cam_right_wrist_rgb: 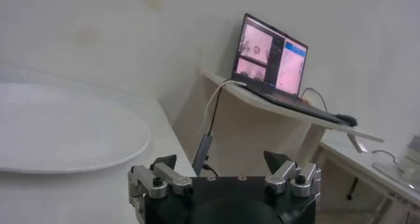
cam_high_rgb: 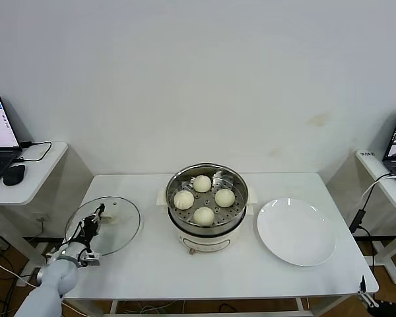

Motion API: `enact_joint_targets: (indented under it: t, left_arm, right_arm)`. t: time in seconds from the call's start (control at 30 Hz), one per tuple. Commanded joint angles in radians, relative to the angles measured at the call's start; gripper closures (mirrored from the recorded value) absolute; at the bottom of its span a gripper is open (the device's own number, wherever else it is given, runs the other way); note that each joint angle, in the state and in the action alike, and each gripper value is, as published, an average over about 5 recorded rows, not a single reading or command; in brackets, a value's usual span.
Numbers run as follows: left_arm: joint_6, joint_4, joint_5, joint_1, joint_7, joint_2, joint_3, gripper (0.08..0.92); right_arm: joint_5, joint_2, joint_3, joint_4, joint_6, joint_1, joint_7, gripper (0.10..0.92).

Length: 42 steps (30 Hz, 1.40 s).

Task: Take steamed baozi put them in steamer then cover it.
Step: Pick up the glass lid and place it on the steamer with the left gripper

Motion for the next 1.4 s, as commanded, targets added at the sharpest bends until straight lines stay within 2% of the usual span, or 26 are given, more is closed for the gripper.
enact_joint_targets:
  t: [0.03, 0.2, 0.33, 0.47, 0.6, 0.7, 0.87, 1.1, 1.4]
  left_arm:
    - [0.279, -0.478, -0.207, 0.174, 0.147, 0.122, -0.067, 0.856]
    - [0.406, -0.694, -0.323, 0.196, 0.254, 0.197, -0.069, 0.856]
    - [0.482, -0.819, -0.362, 0.174, 0.312, 0.227, -0.02, 0.856]
    - [0.536, -0.875, -0.384, 0.101, 0.336, 0.232, 0.093, 0.856]
    - [0.597, -0.865, -0.394, -0.033, 0.328, 0.21, 0.264, 0.856]
    - [0.66, -0.843, -0.365, -0.143, 0.348, 0.165, 0.377, 0.856]
    - [0.717, -0.808, -0.209, -0.243, 0.454, 0.038, 0.485, 0.856]
    - [0.719, -0.756, 0.047, -0.278, 0.578, -0.121, 0.555, 0.856]
    - [0.718, -0.666, 0.208, -0.278, 0.637, -0.302, 0.568, 0.856]
  right_arm:
    - [-0.017, -0.003, -0.046, 0.017, 0.013, -0.01, -0.001, 0.202]
    - [-0.029, -0.01, -0.088, 0.024, 0.022, -0.015, -0.002, 0.203]
    - [-0.039, -0.012, -0.118, 0.027, 0.028, -0.016, -0.001, 0.203]
    - [-0.059, -0.011, -0.147, 0.028, 0.033, -0.013, 0.001, 0.202]
    - [-0.088, -0.005, -0.178, 0.027, 0.033, -0.002, 0.005, 0.202]
    - [-0.112, 0.002, -0.202, 0.02, 0.034, 0.01, 0.008, 0.203]
    - [-0.136, 0.007, -0.231, -0.006, 0.037, 0.033, 0.012, 0.203]
    - [-0.15, 0.008, -0.256, -0.028, 0.038, 0.051, 0.015, 0.203]
    - [-0.168, 0.009, -0.273, -0.042, 0.043, 0.052, 0.018, 0.202]
